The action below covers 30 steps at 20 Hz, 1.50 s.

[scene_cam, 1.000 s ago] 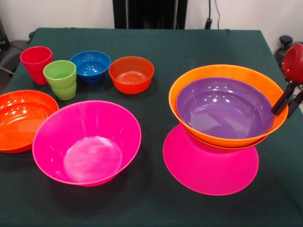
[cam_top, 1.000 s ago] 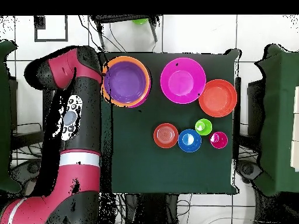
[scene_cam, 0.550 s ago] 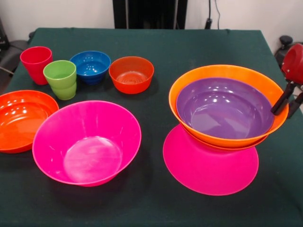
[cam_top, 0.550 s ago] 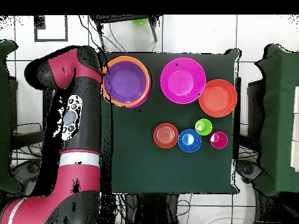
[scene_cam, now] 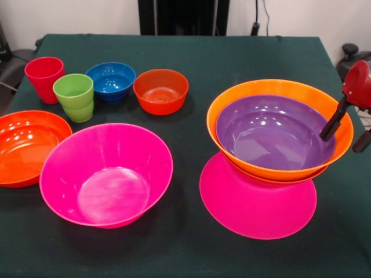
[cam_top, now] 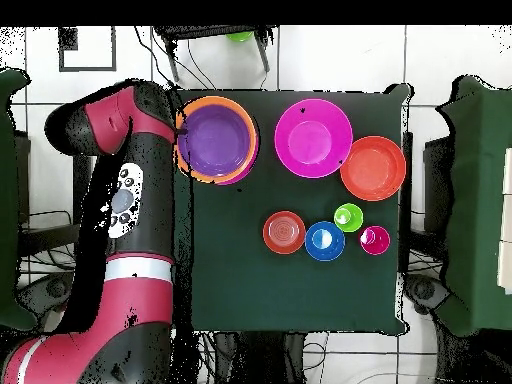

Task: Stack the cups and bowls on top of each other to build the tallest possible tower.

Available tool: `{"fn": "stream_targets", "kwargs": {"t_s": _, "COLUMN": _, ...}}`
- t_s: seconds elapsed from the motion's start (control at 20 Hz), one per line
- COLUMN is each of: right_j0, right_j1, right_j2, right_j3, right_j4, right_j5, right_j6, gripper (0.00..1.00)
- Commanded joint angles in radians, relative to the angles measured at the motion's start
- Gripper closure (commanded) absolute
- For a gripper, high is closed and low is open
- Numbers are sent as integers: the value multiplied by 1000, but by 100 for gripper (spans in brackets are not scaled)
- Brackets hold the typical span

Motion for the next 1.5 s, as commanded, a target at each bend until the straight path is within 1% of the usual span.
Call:
{"fn": "stream_targets", "kwargs": {"t_s": 0.05, "right_j0": -23, "right_j1": 18, "right_j2": 133, "right_j3": 42, "right_j4": 7, "right_j5": -29, "right_j6": -37, "gripper": 0}}
{"fn": "stream_targets", "kwargs": {"t_s": 0.2, "right_j0": -22, "right_j1": 4, "right_j2": 137, "right_j3": 68, "right_j4": 8, "right_j5": -43, "right_j6": -30, "gripper": 0}}
{"fn": "stream_targets", "kwargs": {"t_s": 0.45, "right_j0": -24, "right_j1": -15, "right_j2": 141, "right_j3": 84, "right_j4": 8, "right_j5": -45, "right_j6": -34, "gripper": 0}}
{"fn": "stream_targets", "kwargs": {"t_s": 0.7, "right_j0": -23, "right_j1": -17, "right_j2": 144, "right_j3": 72, "right_j4": 10, "right_j5": -30, "right_j6": -33, "gripper": 0}}
{"fn": "stream_targets", "kwargs": {"t_s": 0.95, "right_j0": -23, "right_j1": -30, "right_j2": 146, "right_j3": 87, "right_j4": 8, "right_j5": -36, "right_j6": -39, "gripper": 0}}
{"fn": "stream_targets", "kwargs": {"t_s": 1.3, "right_j0": -23, "right_j1": -27, "right_j2": 136, "right_j3": 82, "right_j4": -5, "right_j5": -33, "right_j6": -41, "gripper": 0}}
{"fn": "stream_targets", "kwargs": {"t_s": 1.5, "right_j0": -28, "right_j1": -41, "right_j2": 129, "right_j3": 94, "right_j4": -13, "right_j5": -24, "right_j6": -58, "gripper": 0}}
